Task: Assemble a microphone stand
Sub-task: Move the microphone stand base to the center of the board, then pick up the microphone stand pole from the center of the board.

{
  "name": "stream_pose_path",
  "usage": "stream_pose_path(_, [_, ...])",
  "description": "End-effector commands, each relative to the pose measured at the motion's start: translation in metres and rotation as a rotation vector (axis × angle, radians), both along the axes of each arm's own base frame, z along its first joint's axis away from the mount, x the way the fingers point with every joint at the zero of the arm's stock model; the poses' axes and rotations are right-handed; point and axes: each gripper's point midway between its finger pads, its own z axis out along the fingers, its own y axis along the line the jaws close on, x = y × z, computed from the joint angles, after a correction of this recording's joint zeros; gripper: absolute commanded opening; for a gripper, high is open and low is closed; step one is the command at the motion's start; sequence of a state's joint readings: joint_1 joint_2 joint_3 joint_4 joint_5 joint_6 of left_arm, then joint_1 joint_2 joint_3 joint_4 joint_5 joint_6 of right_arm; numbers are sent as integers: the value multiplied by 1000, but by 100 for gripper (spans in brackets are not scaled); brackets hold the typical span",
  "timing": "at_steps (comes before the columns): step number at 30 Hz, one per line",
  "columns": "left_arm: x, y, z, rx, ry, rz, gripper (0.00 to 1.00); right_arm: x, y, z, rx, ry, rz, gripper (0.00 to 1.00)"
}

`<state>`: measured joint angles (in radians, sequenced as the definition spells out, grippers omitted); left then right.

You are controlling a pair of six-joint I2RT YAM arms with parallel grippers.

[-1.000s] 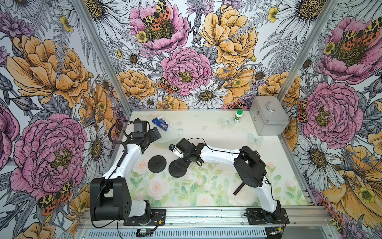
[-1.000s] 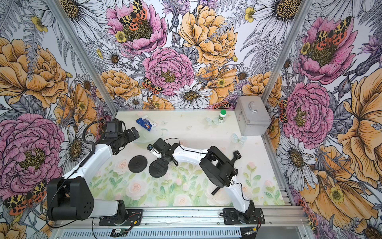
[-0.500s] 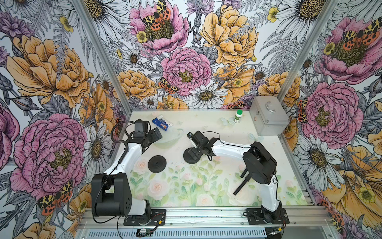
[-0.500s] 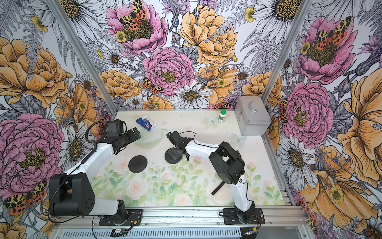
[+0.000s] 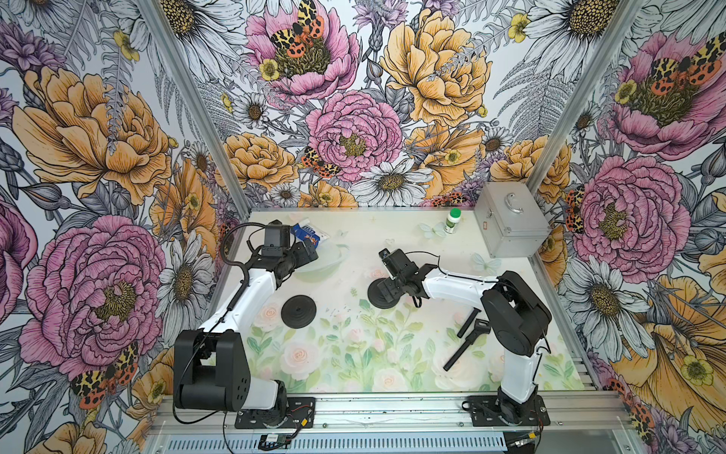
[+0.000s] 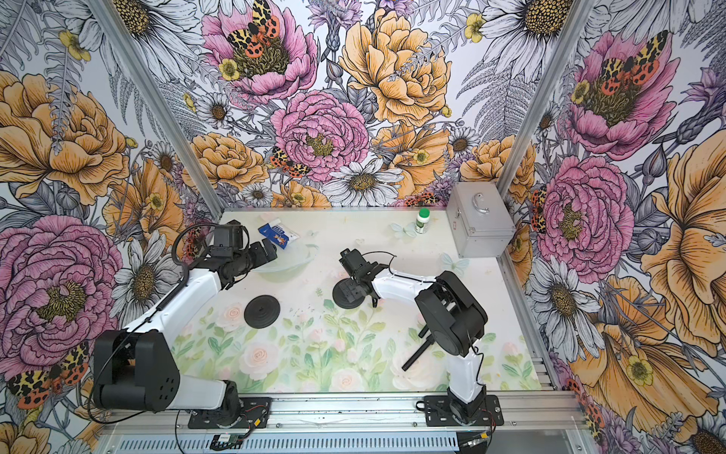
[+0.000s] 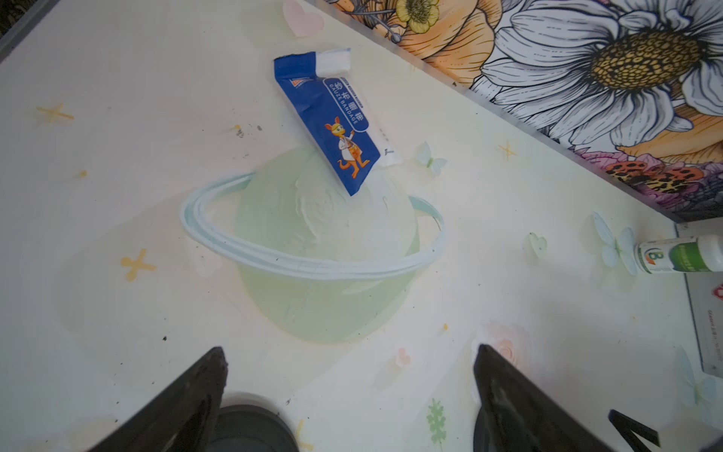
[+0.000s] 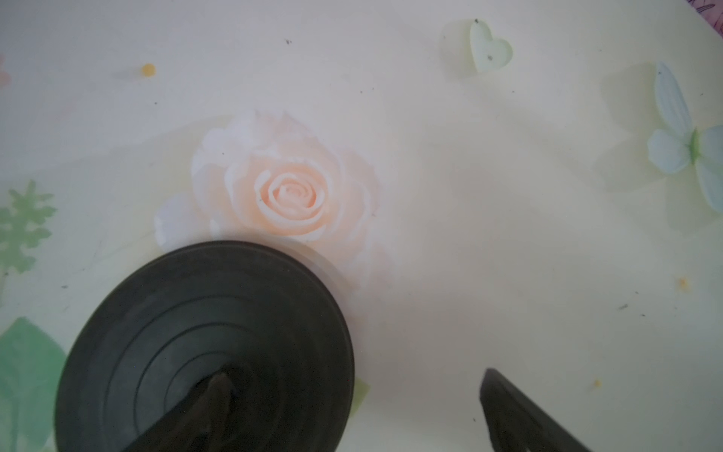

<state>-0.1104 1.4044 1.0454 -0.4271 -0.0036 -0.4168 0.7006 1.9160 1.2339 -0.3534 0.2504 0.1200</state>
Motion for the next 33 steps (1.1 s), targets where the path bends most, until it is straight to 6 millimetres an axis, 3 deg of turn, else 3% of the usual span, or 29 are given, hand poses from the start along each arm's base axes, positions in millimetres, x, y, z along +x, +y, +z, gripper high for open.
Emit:
stream_pose_path(1, [6,-19,32,57,-86,-31,99,-3,-32,-12,-60,29,-87,100])
stream_pose_path(8, [15,-65,40,88,-139,-104,99,3,-47,-2,-2,11,-171,100])
stream_pose_path(14, [22,-84,32,41,-139,-128,99,2,-41,22,97,8,-151,100])
stream_pose_path(18, [28,-100,40,8,-206,-176,99,-3,-47,42,172,-11,-213,100])
stream_pose_path(28, [12,-172,54,127,-384,-372,99,-19,-159,79,229,-181,-669,96])
stream_pose_path(33, [5,-199,56,147,-412,-475,99,-40,-208,61,302,-36,-978,84])
